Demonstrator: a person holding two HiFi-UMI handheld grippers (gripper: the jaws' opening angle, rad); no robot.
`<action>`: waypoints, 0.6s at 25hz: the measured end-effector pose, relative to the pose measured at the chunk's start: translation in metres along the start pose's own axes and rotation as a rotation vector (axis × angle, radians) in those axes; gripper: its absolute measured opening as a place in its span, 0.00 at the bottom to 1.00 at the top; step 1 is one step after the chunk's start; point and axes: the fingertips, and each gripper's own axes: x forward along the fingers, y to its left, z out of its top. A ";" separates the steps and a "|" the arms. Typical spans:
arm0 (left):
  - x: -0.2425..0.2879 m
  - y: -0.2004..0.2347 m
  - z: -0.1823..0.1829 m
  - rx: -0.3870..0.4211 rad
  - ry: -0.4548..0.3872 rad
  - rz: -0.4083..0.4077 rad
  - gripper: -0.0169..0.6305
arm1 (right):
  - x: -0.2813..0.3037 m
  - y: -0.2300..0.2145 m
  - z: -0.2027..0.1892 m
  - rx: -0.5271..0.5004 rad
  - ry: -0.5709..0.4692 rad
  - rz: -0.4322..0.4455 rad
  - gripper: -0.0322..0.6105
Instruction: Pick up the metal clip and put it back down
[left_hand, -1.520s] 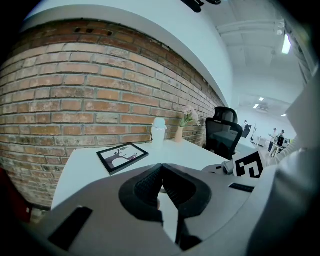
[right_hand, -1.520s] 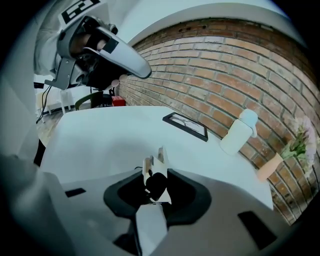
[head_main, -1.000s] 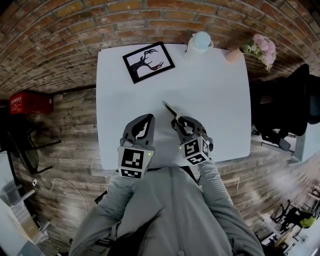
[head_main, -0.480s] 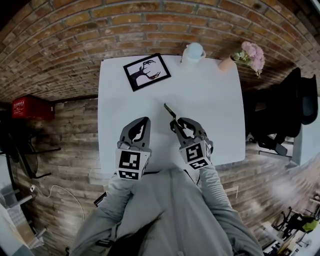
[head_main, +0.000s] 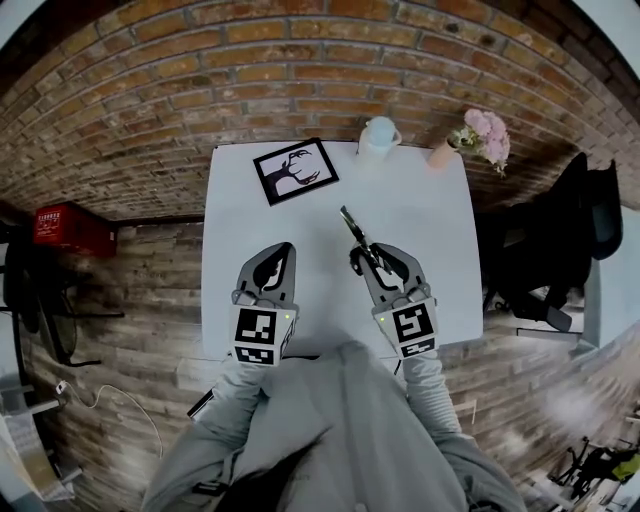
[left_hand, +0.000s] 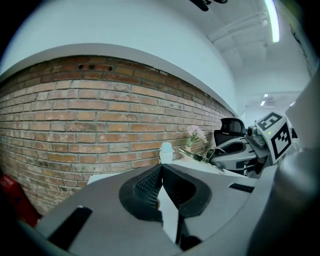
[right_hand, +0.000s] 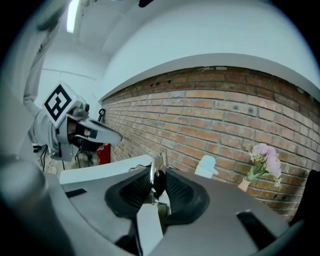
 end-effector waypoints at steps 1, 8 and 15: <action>-0.002 0.000 0.002 0.001 -0.004 0.004 0.07 | -0.005 -0.003 0.006 0.017 -0.021 -0.006 0.20; -0.014 -0.004 0.017 0.011 -0.041 0.025 0.07 | -0.043 -0.032 0.031 0.169 -0.164 -0.052 0.20; -0.023 -0.003 0.031 -0.001 -0.079 0.031 0.07 | -0.064 -0.052 0.037 0.242 -0.223 -0.078 0.20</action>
